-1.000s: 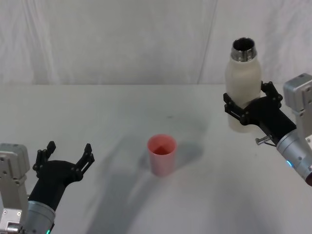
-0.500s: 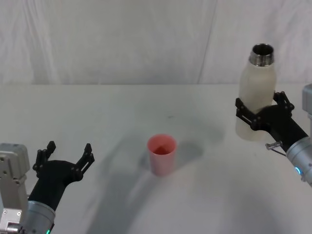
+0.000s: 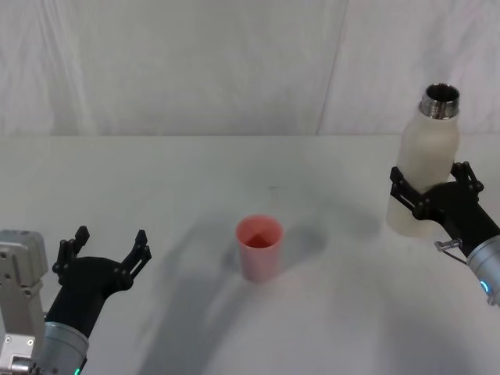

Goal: Grasp the thermos with one hand and pour water into the cup lid.

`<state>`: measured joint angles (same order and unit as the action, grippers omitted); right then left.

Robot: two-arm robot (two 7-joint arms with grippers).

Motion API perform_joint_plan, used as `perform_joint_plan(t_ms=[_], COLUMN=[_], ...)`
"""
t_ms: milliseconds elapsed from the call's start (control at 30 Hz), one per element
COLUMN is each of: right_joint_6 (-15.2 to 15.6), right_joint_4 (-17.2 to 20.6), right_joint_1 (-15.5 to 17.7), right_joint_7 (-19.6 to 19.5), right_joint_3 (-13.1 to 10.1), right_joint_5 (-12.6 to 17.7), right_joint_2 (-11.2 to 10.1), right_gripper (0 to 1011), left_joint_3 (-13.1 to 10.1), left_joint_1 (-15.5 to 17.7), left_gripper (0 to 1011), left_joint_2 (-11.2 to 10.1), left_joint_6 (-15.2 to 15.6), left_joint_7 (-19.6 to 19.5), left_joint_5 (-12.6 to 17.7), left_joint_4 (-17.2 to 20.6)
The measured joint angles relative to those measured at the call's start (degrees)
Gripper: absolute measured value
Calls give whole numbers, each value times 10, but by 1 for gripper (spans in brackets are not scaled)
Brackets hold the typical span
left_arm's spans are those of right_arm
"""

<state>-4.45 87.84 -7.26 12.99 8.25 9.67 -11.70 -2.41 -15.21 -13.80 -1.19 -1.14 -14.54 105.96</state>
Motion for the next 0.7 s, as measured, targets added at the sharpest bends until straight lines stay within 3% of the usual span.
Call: perform_joint_plan(t_ms=[700], right_joint_6=[-20], right_joint_4=[-36], right_joint_1=[11], right_joint_7=[2], right_joint_3=[-4], right_joint_5=[18], right_joint_2=[7], right_gripper=[950], left_joint_3=[0], left_joint_1=[0], left_gripper=[1001], left_joint_2=[0], left_joint_6=[0], left_joint_7=[0], left_joint_5=[0], left_joint_4=[0])
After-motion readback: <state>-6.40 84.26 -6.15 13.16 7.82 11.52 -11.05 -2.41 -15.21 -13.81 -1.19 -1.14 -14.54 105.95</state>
